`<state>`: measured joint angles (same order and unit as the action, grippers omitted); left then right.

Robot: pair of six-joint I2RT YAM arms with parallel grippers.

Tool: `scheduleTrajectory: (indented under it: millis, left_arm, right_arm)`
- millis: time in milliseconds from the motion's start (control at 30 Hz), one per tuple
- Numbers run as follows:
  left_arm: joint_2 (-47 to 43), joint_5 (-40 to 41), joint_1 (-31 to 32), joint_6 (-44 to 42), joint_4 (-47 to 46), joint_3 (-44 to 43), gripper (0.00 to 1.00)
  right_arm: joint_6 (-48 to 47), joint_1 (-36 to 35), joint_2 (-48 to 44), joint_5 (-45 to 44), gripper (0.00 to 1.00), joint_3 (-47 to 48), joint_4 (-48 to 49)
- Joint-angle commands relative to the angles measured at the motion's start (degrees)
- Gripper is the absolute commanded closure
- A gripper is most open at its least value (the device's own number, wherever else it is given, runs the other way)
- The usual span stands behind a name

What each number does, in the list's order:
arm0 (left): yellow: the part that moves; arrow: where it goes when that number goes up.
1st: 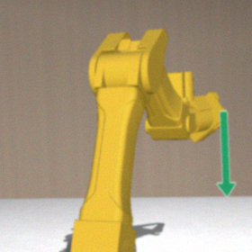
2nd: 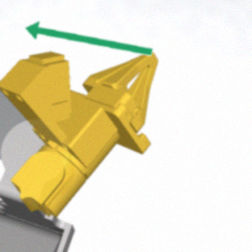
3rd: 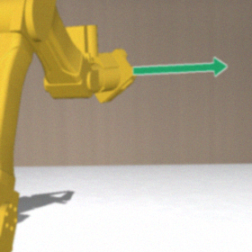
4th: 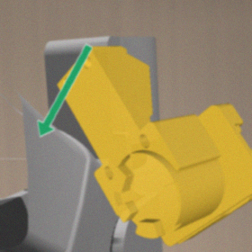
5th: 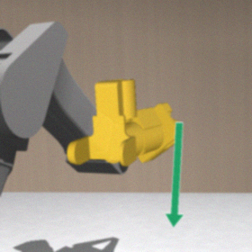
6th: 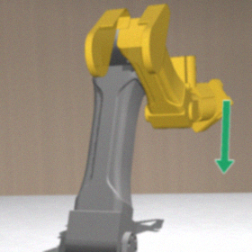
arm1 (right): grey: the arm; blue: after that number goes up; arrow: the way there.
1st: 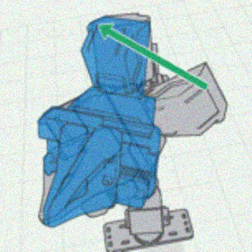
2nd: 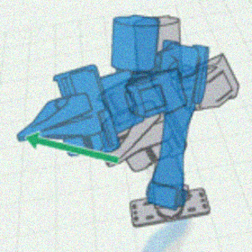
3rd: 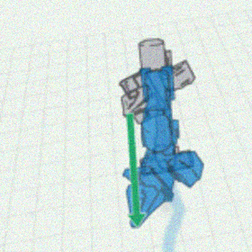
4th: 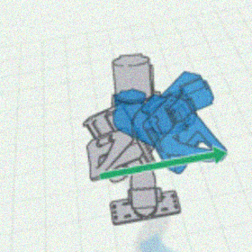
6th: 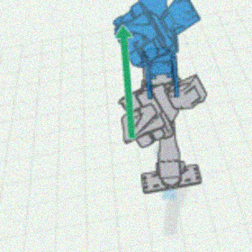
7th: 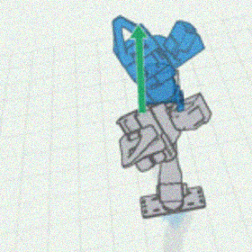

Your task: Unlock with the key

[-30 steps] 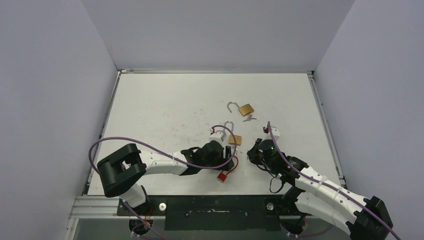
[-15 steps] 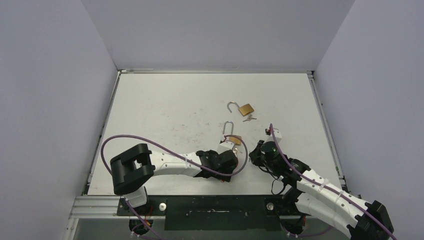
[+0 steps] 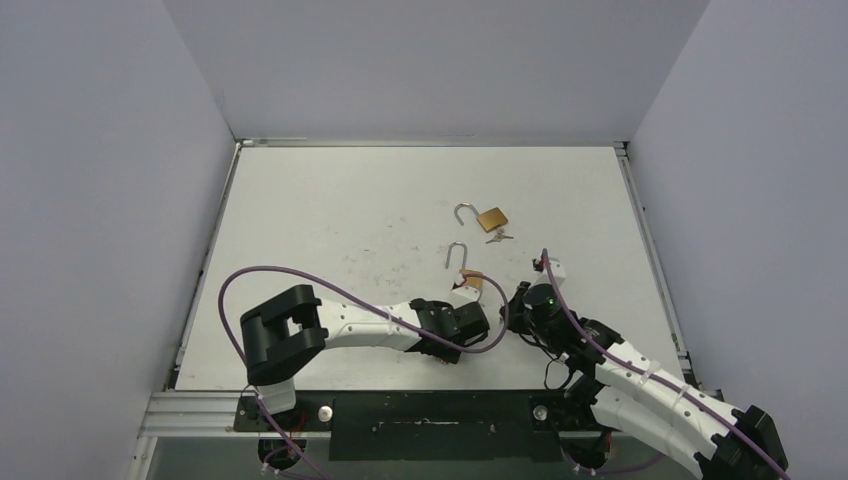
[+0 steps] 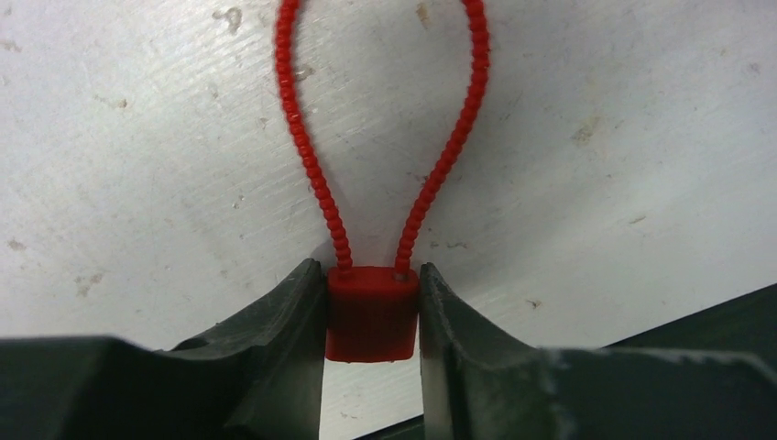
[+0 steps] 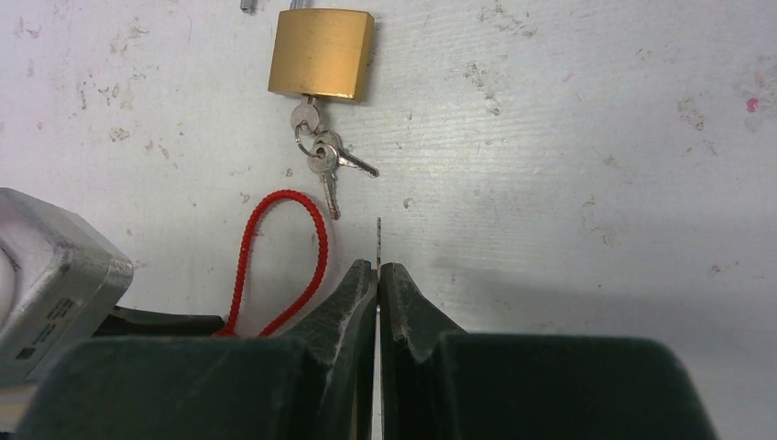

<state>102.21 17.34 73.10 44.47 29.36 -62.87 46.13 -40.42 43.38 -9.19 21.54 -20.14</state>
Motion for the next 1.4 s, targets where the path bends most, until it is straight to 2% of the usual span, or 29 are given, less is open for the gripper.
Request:
scheduleTrajectory:
  millis: [0, 33, 267, 467, 633, 767, 933, 1133, 1367]
  left_arm:
    - [1.17, 1.6, -0.28, 2.24, 5.13, -1.18, 0.94]
    - [0.78, 2.02, -0.77, 3.22, 5.26, -0.85, 1.0]
    - [-7.86, 5.43, -7.65, 14.24, 1.39, 7.92, 1.0]
    - [-18.92, 8.8, -12.23, 24.09, -1.94, 15.45, 1.0]
    - [-25.72, 6.93, -15.74, 30.46, -1.44, 17.42, 1.0]
    - [-28.68, 2.03, -18.76, 35.54, 1.96, 17.21, 1.0]
    - [-33.03, -6.23, -22.56, 36.28, -0.51, 19.23, 1.0]
    - [-35.68, -13.41, -25.39, 34.58, -3.73, 20.17, 1.0]
    - [-37.52, -15.11, -25.86, 35.14, -5.15, 21.18, 1.0]
  right_arm:
    - [-0.44, 0.6, -1.36, -0.13, 1.0, -0.22, 0.76]
    - [-0.83, 0.65, -1.43, 0.2, 1.0, -0.22, 1.07]
    - [-5.38, 0.69, -2.75, 6.99, 1.0, -1.16, 7.59]
    - [-8.13, 0.61, -1.27, 20.98, 1.0, -3.81, 21.45]
    - [-4.42, -1.28, 1.81, 32.13, 1.0, -6.99, 37.07]
    - [-0.54, -5.24, 6.44, 32.94, 1.0, -7.4, 46.2]
    - [2.51, -10.92, 12.37, 31.51, 1.0, -6.55, 53.95]
    - [2.65, -13.55, 16.28, 30.37, 1.0, -4.9, 55.34]
    - [2.11, -16.03, 20.08, 28.33, 1.0, -2.59, 56.29]
